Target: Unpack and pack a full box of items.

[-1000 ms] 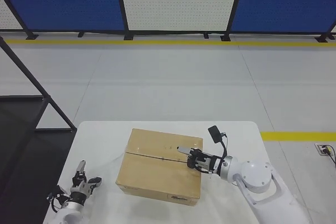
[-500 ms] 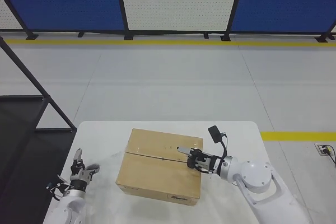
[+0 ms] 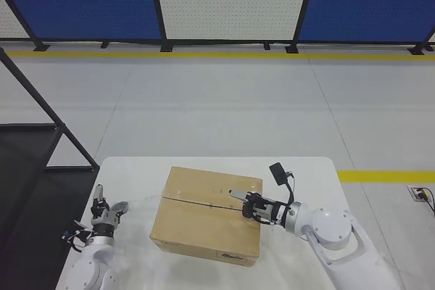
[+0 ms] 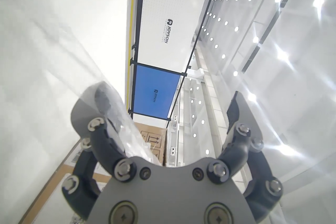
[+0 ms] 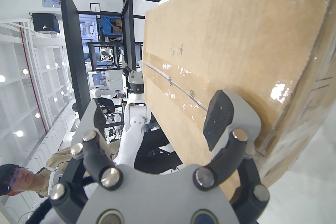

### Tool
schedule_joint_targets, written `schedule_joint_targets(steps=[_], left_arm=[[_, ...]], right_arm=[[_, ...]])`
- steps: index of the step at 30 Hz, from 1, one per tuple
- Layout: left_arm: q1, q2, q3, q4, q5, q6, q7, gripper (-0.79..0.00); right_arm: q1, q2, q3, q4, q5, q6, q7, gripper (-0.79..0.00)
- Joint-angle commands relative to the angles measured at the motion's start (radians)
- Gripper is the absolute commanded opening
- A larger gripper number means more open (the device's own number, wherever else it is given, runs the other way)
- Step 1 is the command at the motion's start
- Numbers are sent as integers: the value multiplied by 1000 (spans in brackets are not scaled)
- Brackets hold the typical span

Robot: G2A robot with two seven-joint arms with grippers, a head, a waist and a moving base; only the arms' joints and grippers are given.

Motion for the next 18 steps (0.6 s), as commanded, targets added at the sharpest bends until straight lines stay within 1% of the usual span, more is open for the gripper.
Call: schedule_joint_targets(steps=[1, 3, 7, 9, 11, 14, 18], left_arm=[[2, 0, -24, -10, -4, -9, -2, 0], [2, -1, -36, -20, -8, -22, -14, 0], [6, -6, -51, -41, -17, -78, -56, 0], [2, -9, -51, -37, -19, -82, -66, 0], [-11, -12, -43, -29, -15, -68, -78, 0], [-42, -17, -12, -2, 31, 0, -92, 0], [-87, -28, 36, 45, 61, 55, -89, 0]], right_arm=[[0, 0, 0, 0, 0, 0, 0, 0], [0, 0, 0, 0, 0, 0, 0, 0], [0, 0, 0, 0, 0, 0, 0, 0], [0, 0, 0, 0, 0, 0, 0, 0], [0, 0, 0, 0, 0, 0, 0, 0], [0, 0, 0, 0, 0, 0, 0, 0], [0, 0, 0, 0, 0, 0, 0, 0]])
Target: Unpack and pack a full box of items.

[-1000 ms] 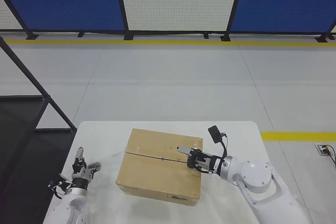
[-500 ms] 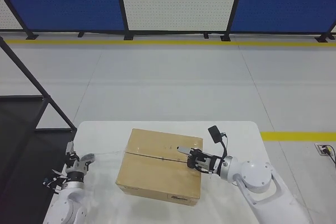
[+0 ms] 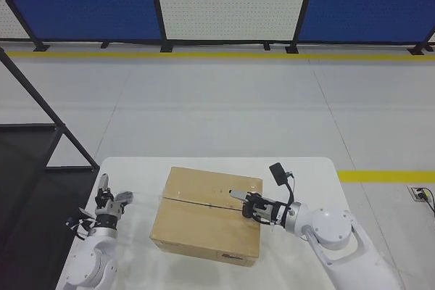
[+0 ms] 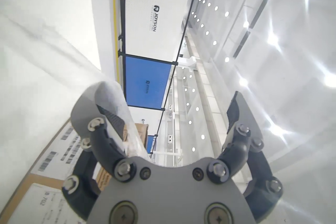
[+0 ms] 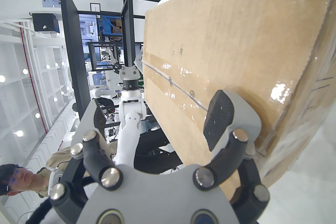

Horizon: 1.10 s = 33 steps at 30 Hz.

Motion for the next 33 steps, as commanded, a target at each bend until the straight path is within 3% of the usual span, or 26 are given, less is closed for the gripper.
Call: schedule_joint_targets(steps=[1, 8, 12, 22, 27, 33], left_arm=[[-21, -6, 18, 22, 7, 11, 3, 0], [-76, -23, 44, 92, 9, -1, 10, 0], [-111, -32, 60, 134, 12, 76, 16, 0], [-32, -25, 24, 120, 78, 85, -81, 0], [-46, -29, 2, 119, 49, 90, -92, 0], [-72, -39, -1, 133, 24, 30, -103, 0]], right_arm=[[0, 0, 0, 0, 0, 0, 0, 0], [0, 0, 0, 0, 0, 0, 0, 0], [0, 0, 0, 0, 0, 0, 0, 0], [0, 0, 0, 0, 0, 0, 0, 0], [0, 0, 0, 0, 0, 0, 0, 0], [0, 0, 0, 0, 0, 0, 0, 0]])
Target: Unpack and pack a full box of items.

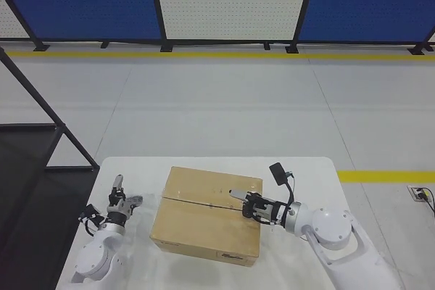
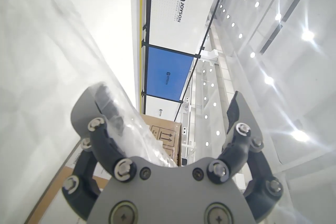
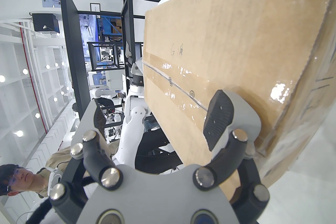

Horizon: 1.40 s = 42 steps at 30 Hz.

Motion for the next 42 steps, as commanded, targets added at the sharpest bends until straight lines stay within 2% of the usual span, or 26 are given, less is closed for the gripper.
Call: schedule_joint_targets(steps=[1, 10, 13, 19, 26, 30, 39, 42], left_arm=[[-5, -4, -2, 5, -15, -23, -2, 0], [28, -19, -41, -25, -135, -214, -59, 0], [55, -25, -64, -47, -182, -294, -48, 0], [132, -34, -99, -101, -203, -394, 15, 0], [168, -37, -73, -99, -92, -283, 16, 0], [173, -45, -49, -89, -74, -265, 14, 0], [134, -58, 8, 0, -34, -187, -61, 0], [115, -61, 9, 33, -30, -193, -86, 0]], right_arm=[[0, 0, 0, 0, 0, 0, 0, 0], [0, 0, 0, 0, 0, 0, 0, 0], [0, 0, 0, 0, 0, 0, 0, 0], [0, 0, 0, 0, 0, 0, 0, 0], [0, 0, 0, 0, 0, 0, 0, 0], [0, 0, 0, 0, 0, 0, 0, 0], [0, 0, 0, 0, 0, 0, 0, 0], [0, 0, 0, 0, 0, 0, 0, 0]])
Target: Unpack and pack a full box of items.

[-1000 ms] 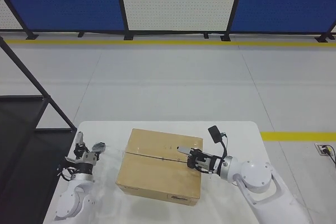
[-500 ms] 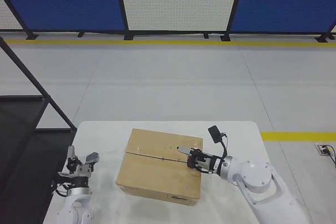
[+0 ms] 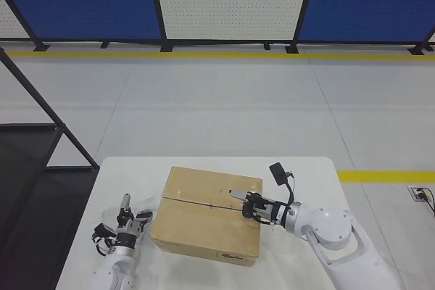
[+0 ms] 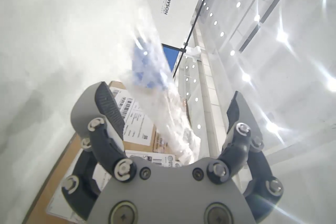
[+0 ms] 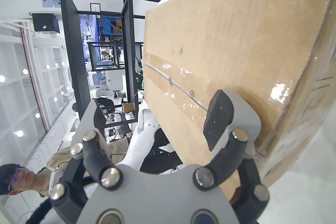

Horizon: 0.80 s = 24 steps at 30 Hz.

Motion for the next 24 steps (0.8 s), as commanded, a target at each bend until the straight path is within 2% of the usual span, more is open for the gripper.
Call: schedule_joint_targets(steps=[1, 14, 24], left_arm=[[-8, -2, -2, 17, 0, -10, -12, 0], [-64, -10, -60, 50, -77, -49, -31, 0], [-38, -9, -145, -31, -146, -90, -41, 0]], right_arm=[[0, 0, 0, 0, 0, 0, 0, 0], [0, 0, 0, 0, 0, 0, 0, 0], [0, 0, 0, 0, 0, 0, 0, 0]])
